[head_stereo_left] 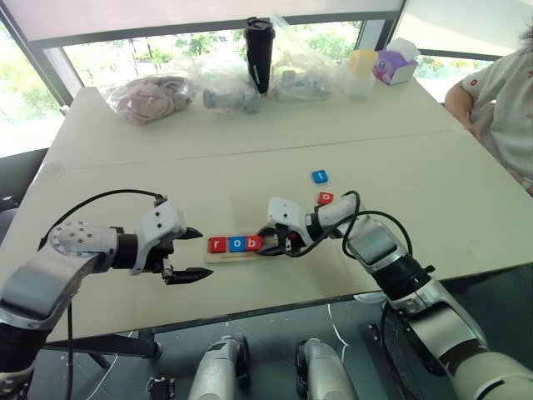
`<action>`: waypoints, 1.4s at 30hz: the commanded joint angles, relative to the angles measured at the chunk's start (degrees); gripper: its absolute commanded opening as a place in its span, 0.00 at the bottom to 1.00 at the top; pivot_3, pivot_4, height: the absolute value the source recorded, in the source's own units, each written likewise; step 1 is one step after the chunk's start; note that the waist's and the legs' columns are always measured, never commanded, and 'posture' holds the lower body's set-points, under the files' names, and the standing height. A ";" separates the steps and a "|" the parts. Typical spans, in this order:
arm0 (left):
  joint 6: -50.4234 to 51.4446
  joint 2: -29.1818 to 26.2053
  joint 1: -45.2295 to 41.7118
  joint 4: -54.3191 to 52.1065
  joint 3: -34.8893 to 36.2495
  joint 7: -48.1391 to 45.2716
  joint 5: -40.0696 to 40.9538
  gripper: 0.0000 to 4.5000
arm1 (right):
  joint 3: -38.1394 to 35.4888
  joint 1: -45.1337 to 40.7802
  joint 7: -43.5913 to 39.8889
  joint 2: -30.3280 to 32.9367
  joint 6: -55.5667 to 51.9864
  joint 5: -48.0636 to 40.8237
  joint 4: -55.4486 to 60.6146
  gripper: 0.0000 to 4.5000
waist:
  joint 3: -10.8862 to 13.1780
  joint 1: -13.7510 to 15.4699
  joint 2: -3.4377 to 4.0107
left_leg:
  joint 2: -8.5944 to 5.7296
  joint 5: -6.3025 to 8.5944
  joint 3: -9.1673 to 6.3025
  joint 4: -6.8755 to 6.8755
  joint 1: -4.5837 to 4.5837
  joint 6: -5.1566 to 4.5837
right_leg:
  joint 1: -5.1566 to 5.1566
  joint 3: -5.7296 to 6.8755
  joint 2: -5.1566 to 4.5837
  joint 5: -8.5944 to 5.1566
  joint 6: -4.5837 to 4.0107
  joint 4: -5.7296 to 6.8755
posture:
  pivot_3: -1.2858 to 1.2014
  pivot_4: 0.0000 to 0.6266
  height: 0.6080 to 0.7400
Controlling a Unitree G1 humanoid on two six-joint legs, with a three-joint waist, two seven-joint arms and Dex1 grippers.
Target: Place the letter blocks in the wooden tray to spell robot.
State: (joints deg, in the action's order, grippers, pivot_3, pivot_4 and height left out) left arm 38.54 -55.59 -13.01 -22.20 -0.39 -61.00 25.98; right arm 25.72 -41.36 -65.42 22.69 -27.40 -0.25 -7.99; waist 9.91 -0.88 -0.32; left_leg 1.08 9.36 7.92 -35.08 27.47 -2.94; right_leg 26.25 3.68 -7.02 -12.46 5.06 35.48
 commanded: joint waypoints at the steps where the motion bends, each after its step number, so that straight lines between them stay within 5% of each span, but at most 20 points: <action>1: -0.83 0.04 -0.65 -0.41 0.21 0.10 -0.27 1.00 | -1.49 -1.13 1.46 -0.85 -0.65 -0.96 2.66 0.99 | 0.00 -0.01 0.00 | 0.00 -0.01 0.00 0.00 0.00 0.01 | 0.00 0.00 0.00 0.00 0.00 0.01 | 0.52 0.24 1.00; 7: -0.95 0.27 -0.72 -0.37 0.16 0.15 -0.45 1.00 | -7.87 -3.70 3.83 -1.05 -3.69 -5.01 5.23 0.99 | 0.00 0.06 0.00 | 0.00 -0.04 0.00 0.00 0.00 0.06 | -0.01 0.00 0.00 0.00 0.00 0.02 | 0.52 0.24 1.00; 11: -1.17 1.08 -1.59 -0.78 1.02 0.47 0.53 1.00 | -20.82 -3.78 6.97 0.98 -10.94 -13.77 12.06 0.99 | 0.00 0.33 0.00 | 0.00 -0.01 0.00 0.03 0.01 0.02 | 0.01 0.00 -0.02 0.00 0.00 0.01 | 0.52 0.24 1.00; 17: 0.40 7.13 -9.20 -0.15 2.88 4.29 4.30 1.00 | -30.69 5.44 19.54 8.01 -11.63 -10.09 11.23 0.99 | -0.16 1.67 -0.22 | 0.00 0.02 0.00 0.00 -0.01 -0.03 | -0.02 0.01 -0.04 0.05 -0.08 -0.11 | 0.52 0.24 1.00; 24: -0.24 11.97 -16.43 3.39 -1.92 3.24 3.35 1.00 | -26.68 15.19 16.64 12.54 9.84 -5.22 0.83 0.99 | -0.12 0.16 -0.17 | 0.03 -0.01 0.06 -0.12 -0.06 -0.06 | -0.46 0.00 0.08 0.17 0.16 -0.13 | 0.52 0.24 1.00; 41: -3.47 10.95 -19.81 6.87 -7.29 -0.75 -2.06 1.00 | -21.18 -4.83 10.33 6.76 31.82 -1.51 -41.67 0.99 | -0.08 -0.06 -0.16 | 0.32 0.01 -0.07 -0.64 -0.31 -0.10 | -1.01 0.12 0.34 0.29 0.42 -0.22 | 0.52 0.24 1.00; 42: -3.92 10.69 -19.57 7.20 -7.53 -0.70 -2.88 1.00 | -20.75 -5.61 10.02 6.58 32.26 -0.95 -43.22 0.87 | -0.08 -0.12 -0.16 | 0.33 0.01 -0.08 -0.65 -0.30 -0.09 | -1.01 0.12 0.34 0.29 0.42 -0.22 | 0.52 0.24 1.00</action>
State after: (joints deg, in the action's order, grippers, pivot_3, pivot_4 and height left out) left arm 36.09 -44.33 -32.23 -14.42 -8.22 -61.48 23.97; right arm 4.86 -45.51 -54.97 29.21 3.72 -1.87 -50.02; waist 9.83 -1.00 -0.49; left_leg 1.40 9.37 7.85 -35.74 27.16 -3.03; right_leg 25.24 3.80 -6.69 -12.17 5.47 35.26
